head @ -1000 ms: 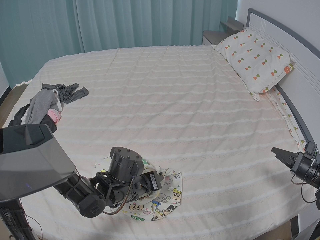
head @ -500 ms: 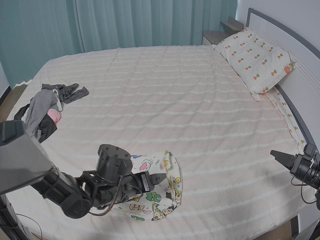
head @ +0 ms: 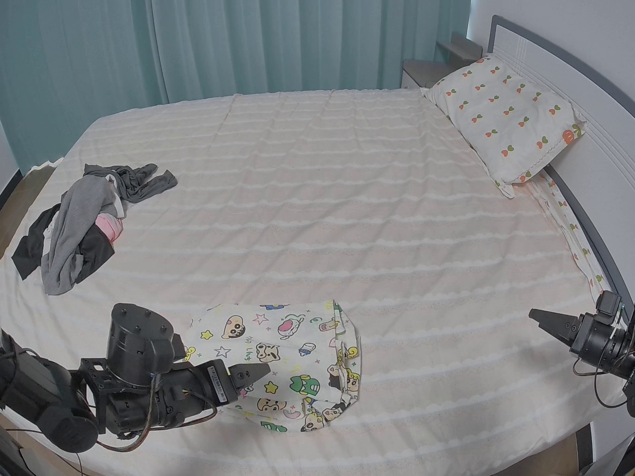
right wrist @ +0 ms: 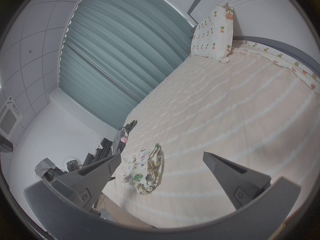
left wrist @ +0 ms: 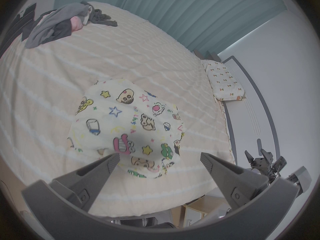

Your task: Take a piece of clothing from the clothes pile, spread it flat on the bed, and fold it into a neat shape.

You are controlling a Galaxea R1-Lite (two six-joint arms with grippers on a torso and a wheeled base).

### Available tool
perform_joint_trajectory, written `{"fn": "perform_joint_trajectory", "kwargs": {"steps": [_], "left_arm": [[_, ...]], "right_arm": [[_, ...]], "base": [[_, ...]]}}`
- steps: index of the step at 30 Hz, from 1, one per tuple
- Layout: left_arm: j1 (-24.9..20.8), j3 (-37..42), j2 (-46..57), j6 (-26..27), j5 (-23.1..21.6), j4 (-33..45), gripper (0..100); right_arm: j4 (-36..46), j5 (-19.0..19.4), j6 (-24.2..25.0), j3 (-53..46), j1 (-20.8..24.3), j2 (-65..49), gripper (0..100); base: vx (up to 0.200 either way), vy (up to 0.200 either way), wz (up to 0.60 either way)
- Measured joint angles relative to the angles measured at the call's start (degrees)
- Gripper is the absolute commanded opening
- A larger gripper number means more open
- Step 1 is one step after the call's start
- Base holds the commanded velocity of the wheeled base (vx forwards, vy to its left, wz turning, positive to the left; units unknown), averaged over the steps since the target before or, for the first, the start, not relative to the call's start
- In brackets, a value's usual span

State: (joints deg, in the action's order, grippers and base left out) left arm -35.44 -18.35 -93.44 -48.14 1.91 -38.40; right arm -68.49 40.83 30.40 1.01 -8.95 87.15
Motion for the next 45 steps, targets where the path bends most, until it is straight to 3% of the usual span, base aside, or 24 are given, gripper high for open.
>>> {"fn": "perform_joint_trajectory", "kwargs": {"steps": [8, 13, 23, 33, 35, 41, 45], "left_arm": [[0.0, 3.3, 4.1, 0.1, -0.7, -4.3, 100], [0.3, 4.2, 5.5, 0.1, -4.0, -4.4, 100], [3.9, 5.2, 7.8, 0.2, -8.5, -4.3, 100], [5.9, 5.6, 6.6, 0.2, -9.2, -4.5, 100], [6.3, 5.6, 6.0, 0.1, -9.2, -4.5, 100], [6.9, 5.5, 5.0, 0.0, -9.2, -4.6, 100], [7.1, 5.5, 4.7, -0.1, -9.1, -4.6, 100]], "right_arm": [[4.2, 0.0, -0.1, 0.0, 3.9, 0.3, 100], [4.3, 0.0, -0.4, 0.0, 7.7, 1.1, 100], [3.2, -0.6, -0.4, 3.8, 16.9, 9.3, 100], [-4.0, -9.5, 1.3, 12.6, 27.9, 22.9, 100], [-8.8, -11.5, 1.6, 13.3, 29.5, 26.3, 100], [-19.7, -14.0, 2.1, 12.3, 32.1, 34.1, 100], [-20.4, -14.7, 2.2, 10.3, 33.8, 36.9, 100]], "base": [[0.0, 0.0, 0.0], [0.0, 0.0, 0.0], [0.0, 0.2, 0.0], [0.0, 0.2, 0.0], [0.0, 0.2, 0.0], [0.0, 0.167, 0.0], [0.0, 0.0, 0.0]]}}
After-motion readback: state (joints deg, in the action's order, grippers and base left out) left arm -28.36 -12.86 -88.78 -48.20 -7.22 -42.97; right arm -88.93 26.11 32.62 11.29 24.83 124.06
